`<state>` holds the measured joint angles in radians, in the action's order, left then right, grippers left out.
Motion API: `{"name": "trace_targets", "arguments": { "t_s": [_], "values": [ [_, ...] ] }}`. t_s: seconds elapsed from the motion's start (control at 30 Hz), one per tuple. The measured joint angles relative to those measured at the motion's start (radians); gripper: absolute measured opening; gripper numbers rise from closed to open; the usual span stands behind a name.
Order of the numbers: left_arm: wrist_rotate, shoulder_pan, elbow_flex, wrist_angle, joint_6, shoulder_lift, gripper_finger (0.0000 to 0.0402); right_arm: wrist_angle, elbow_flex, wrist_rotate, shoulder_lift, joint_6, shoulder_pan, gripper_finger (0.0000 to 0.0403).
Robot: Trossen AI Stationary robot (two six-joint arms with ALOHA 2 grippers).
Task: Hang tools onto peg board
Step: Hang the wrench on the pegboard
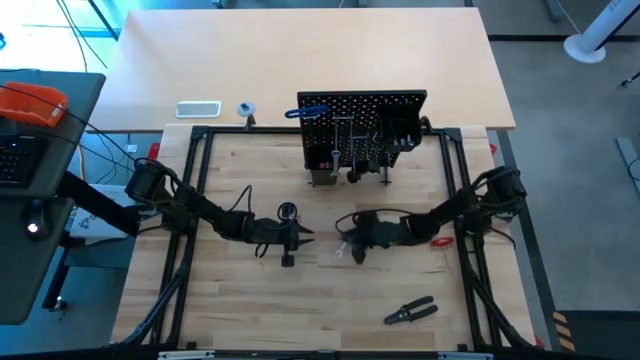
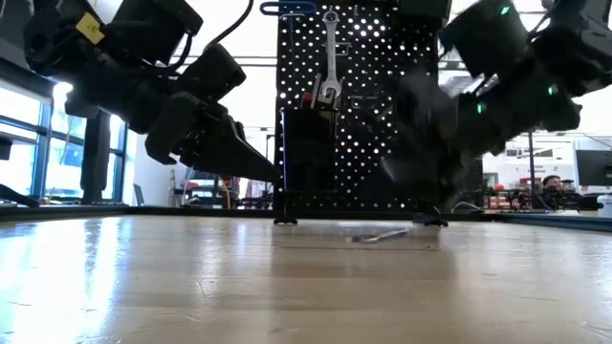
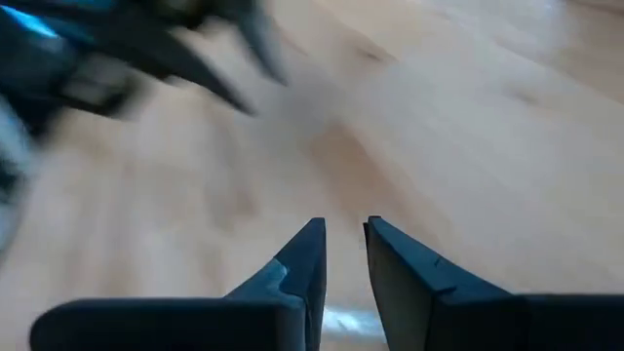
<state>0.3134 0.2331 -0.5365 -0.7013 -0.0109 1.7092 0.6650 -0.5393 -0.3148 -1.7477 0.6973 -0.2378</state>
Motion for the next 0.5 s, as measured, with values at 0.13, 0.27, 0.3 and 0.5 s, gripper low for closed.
{"name": "trace_targets", "arguments": {
  "t_s": [0.13, 0.27, 0.3, 0.5],
  "values": [
    [-0.001, 0.000, 0.000, -0.001, 0.007, 0.000, 0.0092, 0.136, 0.000, 0.038, 0.001, -0.054, -0.029, 0.0073],
    [-0.046, 0.000, 0.000, -0.001, 0.015, 0.000, 0.0092, 0.118, -0.001, 0.049, 0.022, -0.107, -0.045, 0.0073],
    [-0.056, 0.000, 0.000, -0.001, 0.024, 0.000, 0.0092, 0.080, -0.001, 0.049, 0.033, -0.128, -0.050, 0.0073],
    [-0.080, 0.001, 0.000, -0.007, 0.037, 0.000, 0.0092, -0.235, -0.001, -0.033, 0.157, -0.307, -0.058, 0.0075]
  ]
}}
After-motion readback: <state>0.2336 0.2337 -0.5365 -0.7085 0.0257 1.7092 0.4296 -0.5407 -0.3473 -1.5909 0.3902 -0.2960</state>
